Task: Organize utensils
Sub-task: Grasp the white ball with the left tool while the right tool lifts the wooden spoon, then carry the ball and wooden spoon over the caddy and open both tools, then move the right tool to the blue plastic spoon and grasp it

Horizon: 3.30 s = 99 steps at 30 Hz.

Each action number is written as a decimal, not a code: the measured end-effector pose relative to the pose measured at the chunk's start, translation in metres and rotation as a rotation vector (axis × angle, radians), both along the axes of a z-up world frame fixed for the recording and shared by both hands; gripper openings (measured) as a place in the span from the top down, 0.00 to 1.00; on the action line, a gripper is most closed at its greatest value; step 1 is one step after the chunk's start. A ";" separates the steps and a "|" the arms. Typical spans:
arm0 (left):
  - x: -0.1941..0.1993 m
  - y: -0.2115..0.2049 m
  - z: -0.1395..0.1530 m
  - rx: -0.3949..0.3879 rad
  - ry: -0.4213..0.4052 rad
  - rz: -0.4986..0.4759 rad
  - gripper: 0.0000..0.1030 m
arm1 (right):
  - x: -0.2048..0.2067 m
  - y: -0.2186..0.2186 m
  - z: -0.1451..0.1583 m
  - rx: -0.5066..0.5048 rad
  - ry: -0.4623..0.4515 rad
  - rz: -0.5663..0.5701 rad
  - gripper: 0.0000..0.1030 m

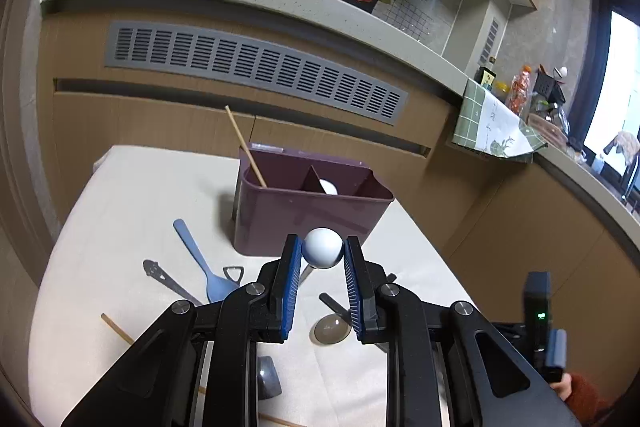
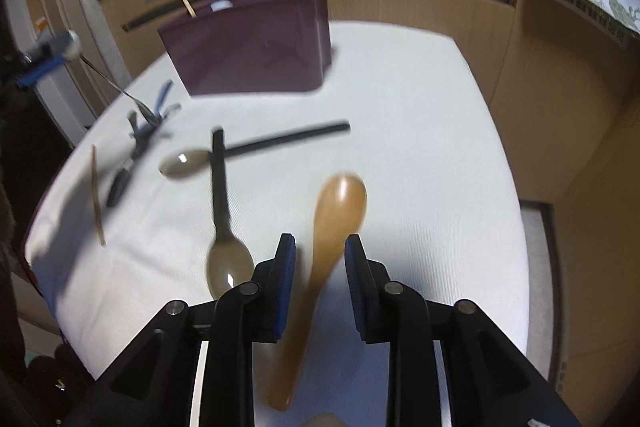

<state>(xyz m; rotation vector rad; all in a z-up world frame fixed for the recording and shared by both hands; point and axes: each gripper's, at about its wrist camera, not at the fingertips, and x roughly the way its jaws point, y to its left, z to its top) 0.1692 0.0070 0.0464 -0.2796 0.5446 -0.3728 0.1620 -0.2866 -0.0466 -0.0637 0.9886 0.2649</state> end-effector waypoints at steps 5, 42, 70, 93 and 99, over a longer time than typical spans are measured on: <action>0.000 0.005 -0.010 -0.015 0.038 0.008 0.78 | 0.014 0.010 -0.003 -0.048 -0.018 -0.012 0.70; 0.129 0.018 0.111 -0.176 -0.182 0.028 0.78 | 0.118 0.071 0.215 0.101 -0.709 0.040 0.74; 0.069 0.045 -0.059 0.078 0.182 0.227 0.66 | 0.084 0.043 0.062 -0.011 -0.332 0.080 0.70; -0.004 0.098 -0.114 -0.023 0.384 0.380 0.66 | 0.047 0.104 0.011 0.009 -0.065 0.410 0.70; 0.006 0.091 -0.118 -0.037 0.364 0.285 0.66 | 0.075 0.157 0.026 0.126 -0.083 0.431 0.70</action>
